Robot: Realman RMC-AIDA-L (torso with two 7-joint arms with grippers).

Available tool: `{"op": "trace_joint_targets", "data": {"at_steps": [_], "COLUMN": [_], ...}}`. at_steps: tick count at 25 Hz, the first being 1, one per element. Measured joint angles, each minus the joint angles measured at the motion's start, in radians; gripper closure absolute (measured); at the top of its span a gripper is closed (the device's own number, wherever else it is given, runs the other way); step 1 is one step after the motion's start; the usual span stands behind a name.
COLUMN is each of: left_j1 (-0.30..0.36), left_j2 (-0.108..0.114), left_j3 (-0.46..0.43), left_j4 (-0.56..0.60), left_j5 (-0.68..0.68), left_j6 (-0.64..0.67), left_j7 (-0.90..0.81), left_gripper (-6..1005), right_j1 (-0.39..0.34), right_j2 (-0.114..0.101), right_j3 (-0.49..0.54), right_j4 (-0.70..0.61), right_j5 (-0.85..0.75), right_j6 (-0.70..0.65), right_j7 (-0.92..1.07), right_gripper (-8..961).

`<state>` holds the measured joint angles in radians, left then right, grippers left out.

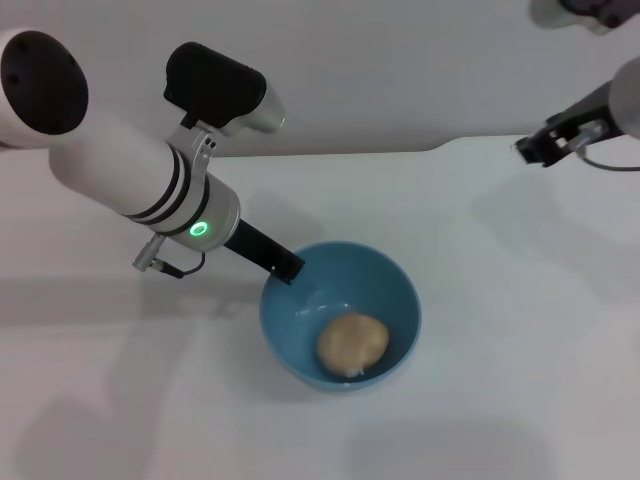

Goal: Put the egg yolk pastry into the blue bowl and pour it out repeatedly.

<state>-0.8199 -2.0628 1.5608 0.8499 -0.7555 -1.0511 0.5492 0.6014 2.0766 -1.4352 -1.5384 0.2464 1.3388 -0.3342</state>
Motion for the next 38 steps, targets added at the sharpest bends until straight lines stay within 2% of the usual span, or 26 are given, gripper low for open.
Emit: {"op": "trace_joint_targets", "data": {"at_steps": [3, 8, 14, 20, 26, 30, 33, 36, 38], "left_j1": [0.005, 0.005, 0.000, 0.005, 0.022, 0.091, 0.188, 0.302, 0.391], "left_j2": [-0.001, -0.004, -0.004, 0.002, 0.004, 0.006, 0.005, 0.004, 0.003], "left_j3": [0.000, 0.007, 0.038, 0.035, 0.017, -0.081, -0.139, -0.142, -0.129], "left_j4": [-0.002, -0.018, -0.033, -0.024, 0.013, 0.098, 0.207, 0.297, 0.334], "left_j5": [0.007, 0.018, 0.019, 0.021, 0.021, 0.016, -0.009, -0.077, -0.178], "left_j6": [0.007, 0.019, 0.023, 0.047, 0.061, 0.103, 0.176, 0.310, 0.455], "left_j7": [0.000, 0.000, -0.015, -0.058, -0.061, -0.051, -0.039, -0.016, 0.045], "left_gripper": [987, 966, 904, 896, 681, 523, 389, 248, 243], "right_j1": [-0.046, -0.083, -0.097, -0.098, -0.103, -0.117, -0.133, -0.152, -0.169], "right_j2": [0.001, 0.001, 0.000, 0.000, 0.000, 0.000, 0.001, 0.002, 0.002], "right_j3": [0.029, 0.037, 0.039, 0.039, 0.041, 0.043, 0.045, 0.042, 0.038], "right_j4": [0.000, 0.004, 0.000, 0.003, 0.006, 0.011, 0.021, 0.048, 0.073], "right_j5": [0.000, 0.006, 0.009, 0.010, 0.010, 0.010, 0.010, 0.018, 0.040], "right_j6": [-0.070, -0.099, -0.101, -0.103, -0.104, -0.120, -0.152, -0.219, -0.287], "right_j7": [0.006, 0.007, 0.007, 0.008, 0.008, 0.008, 0.010, 0.019, 0.020], "right_gripper": [594, 594, 594, 594, 595, 595, 595, 595, 595]}}
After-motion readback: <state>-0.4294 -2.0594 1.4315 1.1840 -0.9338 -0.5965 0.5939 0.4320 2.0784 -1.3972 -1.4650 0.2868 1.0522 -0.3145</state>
